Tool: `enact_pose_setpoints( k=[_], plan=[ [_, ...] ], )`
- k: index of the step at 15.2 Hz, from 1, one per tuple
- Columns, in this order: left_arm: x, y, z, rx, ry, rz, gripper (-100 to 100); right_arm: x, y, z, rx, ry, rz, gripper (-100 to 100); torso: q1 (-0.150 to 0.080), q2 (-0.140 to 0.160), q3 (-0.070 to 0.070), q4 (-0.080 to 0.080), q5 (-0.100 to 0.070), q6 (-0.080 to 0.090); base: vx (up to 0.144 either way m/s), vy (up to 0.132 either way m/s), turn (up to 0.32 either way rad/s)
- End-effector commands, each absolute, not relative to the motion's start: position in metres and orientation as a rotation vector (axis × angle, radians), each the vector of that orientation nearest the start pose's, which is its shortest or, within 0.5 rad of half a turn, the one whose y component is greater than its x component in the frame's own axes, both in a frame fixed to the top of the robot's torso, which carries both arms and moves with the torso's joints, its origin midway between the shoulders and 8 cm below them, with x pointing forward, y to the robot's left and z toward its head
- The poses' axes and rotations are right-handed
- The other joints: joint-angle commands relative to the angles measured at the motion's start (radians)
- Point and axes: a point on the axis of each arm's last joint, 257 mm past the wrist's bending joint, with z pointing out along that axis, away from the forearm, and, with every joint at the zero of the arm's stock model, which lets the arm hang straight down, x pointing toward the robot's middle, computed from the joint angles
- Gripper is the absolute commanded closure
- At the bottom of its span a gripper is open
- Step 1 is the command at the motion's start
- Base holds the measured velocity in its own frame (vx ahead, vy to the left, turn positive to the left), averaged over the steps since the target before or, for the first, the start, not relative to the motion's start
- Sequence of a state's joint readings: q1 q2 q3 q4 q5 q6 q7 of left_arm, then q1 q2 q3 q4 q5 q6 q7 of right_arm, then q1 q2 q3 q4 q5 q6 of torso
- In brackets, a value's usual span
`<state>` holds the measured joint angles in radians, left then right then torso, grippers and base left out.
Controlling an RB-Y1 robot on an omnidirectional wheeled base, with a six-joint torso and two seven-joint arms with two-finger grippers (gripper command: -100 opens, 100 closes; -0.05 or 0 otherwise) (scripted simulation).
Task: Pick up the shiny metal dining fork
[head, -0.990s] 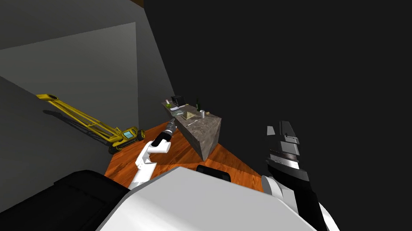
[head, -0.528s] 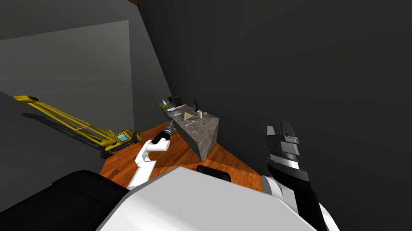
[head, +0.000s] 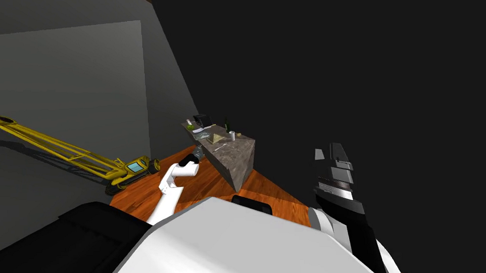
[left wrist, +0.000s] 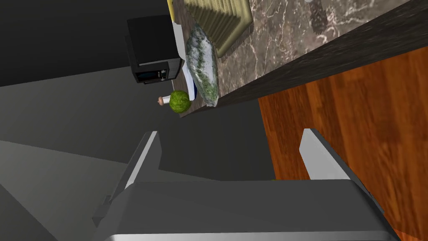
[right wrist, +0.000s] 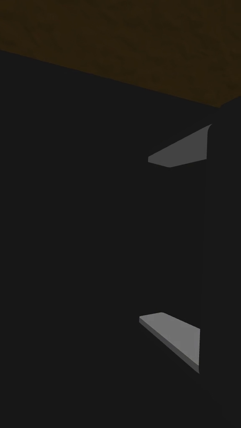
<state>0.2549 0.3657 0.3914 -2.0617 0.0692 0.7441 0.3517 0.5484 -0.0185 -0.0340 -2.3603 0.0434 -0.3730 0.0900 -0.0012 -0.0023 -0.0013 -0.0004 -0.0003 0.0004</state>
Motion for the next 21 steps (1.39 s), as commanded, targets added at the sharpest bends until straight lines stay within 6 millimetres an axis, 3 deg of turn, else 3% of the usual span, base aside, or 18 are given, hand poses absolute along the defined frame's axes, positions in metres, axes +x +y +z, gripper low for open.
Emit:
enact_pose_setpoints(
  k=[1,2,3,5,6,9,10,12,13,16,17,21],
  plan=[
    [0.403,0.528,-0.2,-1.723,1.016,-0.647,-100,0.344,-0.291,0.02,0.648,0.733,1.117,0,0.0,0.0,0.0,0.0,0.0,0.0,0.035,-0.023,-0.048],
    [0.402,0.529,-0.2,-1.727,1.016,-0.645,-100,0.344,-0.291,0.02,0.648,0.733,1.117,0,0.0,0.0,0.0,0.0,0.0,0.0,0.018,-0.019,0.003],
    [0.399,0.542,-0.206,-1.777,0.988,-0.619,-100,0.344,-0.291,0.02,0.648,0.733,1.117,0,0.0,0.001,0.0,0.0,0.0,-0.001,0.031,-0.036,-0.113],
    [0.394,0.543,-0.214,-1.807,0.994,-0.595,-100,0.344,-0.291,0.021,0.648,0.733,1.117,0,-0.001,0.0,0.0,0.0,0.0,0.0,0.041,-0.029,-0.107],
    [0.391,0.556,-0.217,-1.848,0.96,-0.577,-100,0.344,-0.291,0.02,0.648,0.733,1.117,0,0.0,0.0,0.0,0.0,0.0,0.0,0.058,-0.029,-0.118],
    [0.384,0.557,-0.226,-1.885,0.967,-0.545,-100,0.344,-0.291,0.02,0.648,0.733,1.117,0,0.0,-0.001,-0.001,0.0,0.0,0.0,0.049,-0.026,-0.05],
    [0.379,0.569,-0.231,-1.935,0.932,-0.519,-100,0.344,-0.291,0.02,0.648,0.733,1.117,0,0.0,0.0,0.0,0.0,0.0,-0.001,0.046,-0.031,-0.099],
    [0.374,0.569,-0.238,-1.962,0.936,-0.494,-100,0.344,-0.291,0.02,0.648,0.733,1.117,0,-0.001,-0.001,-0.001,0.0,0.0,0.0,0.06,-0.028,-0.101],
    [0.37,0.581,-0.241,-2.004,0.898,-0.474,-100,0.344,-0.291,0.02,0.648,0.733,1.117,0,0.0,-0.001,-0.001,0.0,0.0,0.0,0.069,-0.029,-0.125],
    [0.363,0.581,-0.249,-2.038,0.902,-0.443,-100,0.344,-0.291,0.02,0.648,0.733,1.117,0,0.0,-0.002,-0.001,-0.001,0.0,0.0,0.055,-0.011,-0.054],
    [0.357,0.591,-0.253,-2.085,0.863,-0.416,-100,0.344,-0.291,0.02,0.648,0.733,1.117,0,0.001,-0.001,-0.001,0.0,0.0,-0.001,0.06,-0.019,-0.101],
    [0.342,0.6,-0.265,-2.167,0.825,-0.354,-100,0.344,-0.291,0.02,0.648,0.733,1.117,0,0.0,-0.002,-0.001,-0.001,0.0,0.0,0.074,-0.019,-0.104]
  ],
)
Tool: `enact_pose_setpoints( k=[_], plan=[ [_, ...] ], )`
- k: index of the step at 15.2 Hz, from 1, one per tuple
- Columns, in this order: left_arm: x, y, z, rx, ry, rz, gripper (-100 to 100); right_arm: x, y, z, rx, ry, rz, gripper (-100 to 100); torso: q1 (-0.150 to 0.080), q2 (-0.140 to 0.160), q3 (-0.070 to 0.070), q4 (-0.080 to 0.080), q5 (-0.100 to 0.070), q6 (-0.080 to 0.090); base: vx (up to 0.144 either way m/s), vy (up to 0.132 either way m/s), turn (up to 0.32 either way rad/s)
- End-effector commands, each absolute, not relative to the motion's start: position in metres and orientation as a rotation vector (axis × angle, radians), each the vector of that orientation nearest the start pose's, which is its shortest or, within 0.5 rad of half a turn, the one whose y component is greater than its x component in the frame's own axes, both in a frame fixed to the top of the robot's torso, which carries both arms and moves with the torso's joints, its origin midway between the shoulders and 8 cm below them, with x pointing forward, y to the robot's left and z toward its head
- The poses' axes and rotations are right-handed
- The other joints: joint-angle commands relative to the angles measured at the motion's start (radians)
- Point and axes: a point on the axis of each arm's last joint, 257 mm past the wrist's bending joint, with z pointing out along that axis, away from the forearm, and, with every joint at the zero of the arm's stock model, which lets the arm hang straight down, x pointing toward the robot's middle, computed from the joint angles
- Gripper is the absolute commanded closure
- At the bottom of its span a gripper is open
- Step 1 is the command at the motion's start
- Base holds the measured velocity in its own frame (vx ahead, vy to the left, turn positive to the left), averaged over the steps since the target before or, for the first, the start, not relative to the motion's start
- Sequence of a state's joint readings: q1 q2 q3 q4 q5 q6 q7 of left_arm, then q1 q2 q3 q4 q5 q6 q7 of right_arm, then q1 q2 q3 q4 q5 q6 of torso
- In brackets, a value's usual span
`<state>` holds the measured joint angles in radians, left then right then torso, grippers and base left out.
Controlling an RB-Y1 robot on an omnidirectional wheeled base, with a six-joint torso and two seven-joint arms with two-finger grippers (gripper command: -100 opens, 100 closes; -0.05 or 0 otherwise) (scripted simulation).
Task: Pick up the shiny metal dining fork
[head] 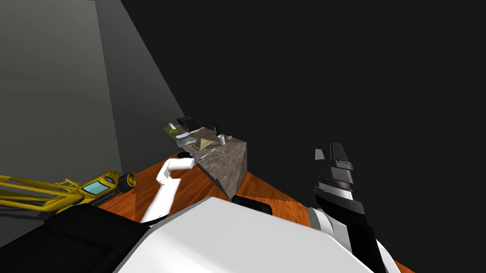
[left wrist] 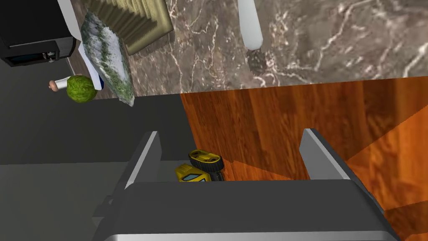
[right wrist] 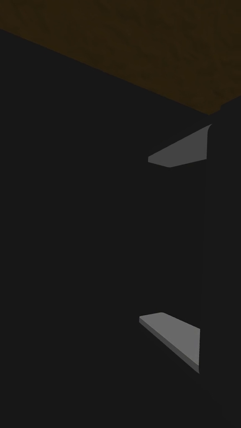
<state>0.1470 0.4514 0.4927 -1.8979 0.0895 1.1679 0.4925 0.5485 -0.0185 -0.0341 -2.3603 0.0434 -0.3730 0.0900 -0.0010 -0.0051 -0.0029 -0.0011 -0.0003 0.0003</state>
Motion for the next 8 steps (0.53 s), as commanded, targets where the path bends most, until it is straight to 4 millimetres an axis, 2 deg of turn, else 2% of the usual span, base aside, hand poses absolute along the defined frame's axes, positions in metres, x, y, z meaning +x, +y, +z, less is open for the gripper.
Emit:
enact_pose_setpoints(
  k=[1,2,4,5,7,8],
  plan=[
    [0.339,0.599,-0.268,-2.18,0.825,-0.34,-100,0.344,-0.291,0.02,0.648,0.733,1.117,0,0.0,0.0,0.0,0.0,0.0,0.0,0.066,-0.004,-0.043],
    [0.333,0.608,-0.271,-2.221,0.784,-0.316,-100,0.344,-0.291,0.02,0.648,0.733,1.117,0,0.0,0.0,0.0,0.0,0.0,0.0,0.084,-0.016,-0.081],
    [0.326,0.606,-0.276,-2.247,0.784,-0.289,-100,0.344,-0.291,0.02,0.648,0.733,1.117,0,0.0,-0.001,0.0,0.0,0.0,0.0,0.079,-0.013,-0.08],
    [0.321,0.614,-0.278,-2.282,0.742,-0.27,-100,0.344,-0.291,0.02,0.648,0.733,1.117,0,0.0,0.0,0.0,0.0,0.0,0.0,0.091,-0.005,-0.119],
    [0.314,0.612,-0.284,-2.31,0.742,-0.239,-100,0.344,-0.291,0.02,0.648,0.733,1.117,0,0.001,-0.001,-0.001,0.0,0.0,0.0,0.091,-0.009,-0.073],
    [0.308,0.619,-0.286,-2.346,0.7,-0.216,-100,0.344,-0.291,0.02,0.648,0.733,1.117,0,0.0,-0.001,-0.001,0.0,0.0,0.0,0.087,-0.006,-0.106]
  ],
)
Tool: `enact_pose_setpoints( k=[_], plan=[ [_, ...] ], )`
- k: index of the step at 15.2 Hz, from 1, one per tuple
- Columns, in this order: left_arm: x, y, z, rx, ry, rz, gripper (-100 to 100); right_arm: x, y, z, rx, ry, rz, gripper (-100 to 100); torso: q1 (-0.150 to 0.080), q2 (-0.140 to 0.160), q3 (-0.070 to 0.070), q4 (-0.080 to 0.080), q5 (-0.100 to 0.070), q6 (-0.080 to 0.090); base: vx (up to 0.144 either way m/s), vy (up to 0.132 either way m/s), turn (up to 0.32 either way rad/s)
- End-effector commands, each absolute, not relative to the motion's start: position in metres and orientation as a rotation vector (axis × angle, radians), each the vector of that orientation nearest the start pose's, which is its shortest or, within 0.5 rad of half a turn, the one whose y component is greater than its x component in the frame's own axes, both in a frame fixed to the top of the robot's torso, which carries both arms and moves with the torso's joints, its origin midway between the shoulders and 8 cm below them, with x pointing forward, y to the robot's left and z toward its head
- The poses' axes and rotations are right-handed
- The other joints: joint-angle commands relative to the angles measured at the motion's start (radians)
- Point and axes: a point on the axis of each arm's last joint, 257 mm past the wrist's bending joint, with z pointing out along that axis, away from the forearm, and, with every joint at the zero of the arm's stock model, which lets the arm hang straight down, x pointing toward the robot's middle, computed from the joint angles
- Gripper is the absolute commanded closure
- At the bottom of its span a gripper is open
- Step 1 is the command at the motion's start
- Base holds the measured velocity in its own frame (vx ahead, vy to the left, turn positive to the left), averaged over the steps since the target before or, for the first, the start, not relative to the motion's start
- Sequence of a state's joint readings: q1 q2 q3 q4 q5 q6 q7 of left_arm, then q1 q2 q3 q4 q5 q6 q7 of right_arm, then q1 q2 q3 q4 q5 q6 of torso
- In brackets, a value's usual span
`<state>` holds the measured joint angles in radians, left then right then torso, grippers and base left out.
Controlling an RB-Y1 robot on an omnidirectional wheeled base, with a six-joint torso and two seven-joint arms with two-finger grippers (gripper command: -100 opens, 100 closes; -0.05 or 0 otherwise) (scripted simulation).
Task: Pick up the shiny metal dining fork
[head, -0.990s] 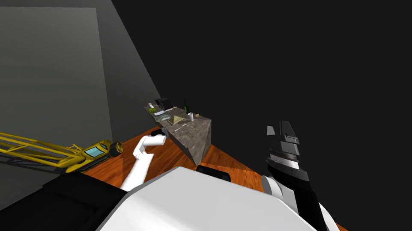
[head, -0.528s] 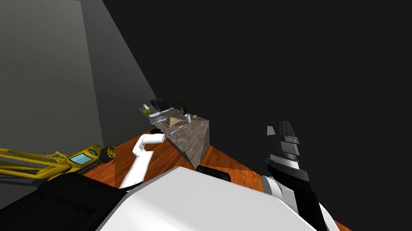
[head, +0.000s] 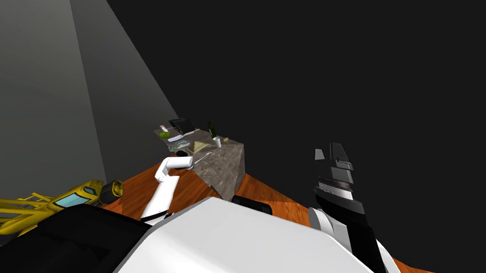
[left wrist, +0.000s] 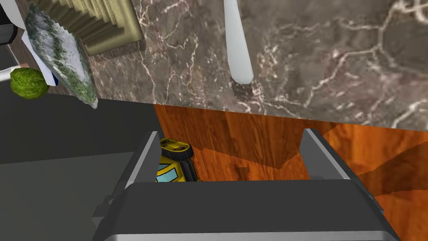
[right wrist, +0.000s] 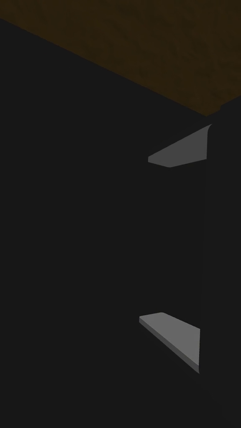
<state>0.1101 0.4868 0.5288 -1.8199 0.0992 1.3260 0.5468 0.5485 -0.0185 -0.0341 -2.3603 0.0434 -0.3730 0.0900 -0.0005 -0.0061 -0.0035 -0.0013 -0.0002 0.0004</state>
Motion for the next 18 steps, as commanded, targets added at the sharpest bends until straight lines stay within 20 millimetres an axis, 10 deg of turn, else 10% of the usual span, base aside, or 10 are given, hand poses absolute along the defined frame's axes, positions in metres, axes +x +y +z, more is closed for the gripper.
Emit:
enact_pose_setpoints(
  k=[1,18],
  plan=[
    [0.304,0.618,-0.289,-2.362,0.7,-0.198,-100,0.344,-0.291,0.02,0.648,0.733,1.117,0,0.0,0.0,0.0,0.0,0.0,0.0,0.095,0.002,-0.112],
    [0.232,0.626,-0.317,-2.663,0.437,0.105,-100,0.344,-0.291,0.02,0.648,0.733,1.117,0,0.0,-0.002,-0.001,0.0,0.0,0.0,0.096,0.005,-0.072]
  ],
)
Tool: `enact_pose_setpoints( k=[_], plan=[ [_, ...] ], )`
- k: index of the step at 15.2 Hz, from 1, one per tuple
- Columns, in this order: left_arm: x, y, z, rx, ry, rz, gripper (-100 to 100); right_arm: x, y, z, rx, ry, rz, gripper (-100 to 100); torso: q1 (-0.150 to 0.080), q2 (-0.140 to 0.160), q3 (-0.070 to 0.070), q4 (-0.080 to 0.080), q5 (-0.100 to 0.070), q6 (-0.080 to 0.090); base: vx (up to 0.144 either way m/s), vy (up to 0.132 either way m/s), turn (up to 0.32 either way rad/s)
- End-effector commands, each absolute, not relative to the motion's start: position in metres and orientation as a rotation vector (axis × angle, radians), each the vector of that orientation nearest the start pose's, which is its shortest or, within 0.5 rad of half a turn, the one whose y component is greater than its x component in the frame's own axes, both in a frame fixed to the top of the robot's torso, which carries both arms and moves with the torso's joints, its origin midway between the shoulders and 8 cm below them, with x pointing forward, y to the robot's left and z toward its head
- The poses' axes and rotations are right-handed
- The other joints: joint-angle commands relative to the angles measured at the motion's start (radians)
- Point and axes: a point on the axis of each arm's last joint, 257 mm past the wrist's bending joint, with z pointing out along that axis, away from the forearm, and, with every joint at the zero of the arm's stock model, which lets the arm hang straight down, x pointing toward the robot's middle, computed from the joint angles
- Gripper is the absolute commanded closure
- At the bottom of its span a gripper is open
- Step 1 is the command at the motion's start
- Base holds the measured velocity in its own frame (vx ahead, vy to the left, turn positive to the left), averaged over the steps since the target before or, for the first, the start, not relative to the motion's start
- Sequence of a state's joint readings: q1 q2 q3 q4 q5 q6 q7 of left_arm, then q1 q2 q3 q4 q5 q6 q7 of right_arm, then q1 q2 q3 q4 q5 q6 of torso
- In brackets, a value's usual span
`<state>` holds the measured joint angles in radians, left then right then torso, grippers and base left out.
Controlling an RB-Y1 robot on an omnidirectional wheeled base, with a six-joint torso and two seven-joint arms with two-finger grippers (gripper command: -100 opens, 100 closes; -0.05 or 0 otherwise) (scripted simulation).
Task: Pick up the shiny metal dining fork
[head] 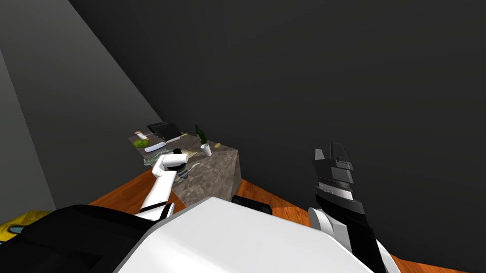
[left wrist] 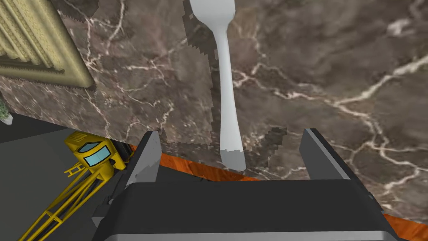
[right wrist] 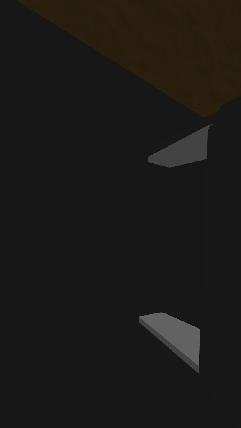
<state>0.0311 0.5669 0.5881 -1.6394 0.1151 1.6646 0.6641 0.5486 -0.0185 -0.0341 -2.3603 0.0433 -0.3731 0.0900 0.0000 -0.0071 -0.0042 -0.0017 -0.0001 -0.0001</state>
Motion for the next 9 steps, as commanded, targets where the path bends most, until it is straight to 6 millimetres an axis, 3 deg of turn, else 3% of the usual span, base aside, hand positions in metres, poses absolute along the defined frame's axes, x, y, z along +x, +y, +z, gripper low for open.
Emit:
enact_pose_setpoints(
  k=[1,5,9],
  plan=[
    [0.225,0.625,-0.318,-2.686,0.411,0.133,-100,0.344,-0.291,0.02,0.648,0.733,1.117,0,0.0,0.0,0.0,0.0,0.0,0.0,0.092,0.02,-0.058],
    [0.214,0.624,-0.32,-2.727,0.364,0.186,-100,0.344,-0.291,0.02,0.648,0.733,1.117,0,0.0,0.002,0.001,0.0,0.0,0.0,0.079,0.014,-0.051],
    [0.219,0.626,-0.334,-2.714,0.389,0.162,-100,0.344,-0.291,0.02,0.648,0.733,1.117,0,0.0,0.006,0.003,0.001,0.0,-0.001,0.017,0.013,0.026]
  ],
)
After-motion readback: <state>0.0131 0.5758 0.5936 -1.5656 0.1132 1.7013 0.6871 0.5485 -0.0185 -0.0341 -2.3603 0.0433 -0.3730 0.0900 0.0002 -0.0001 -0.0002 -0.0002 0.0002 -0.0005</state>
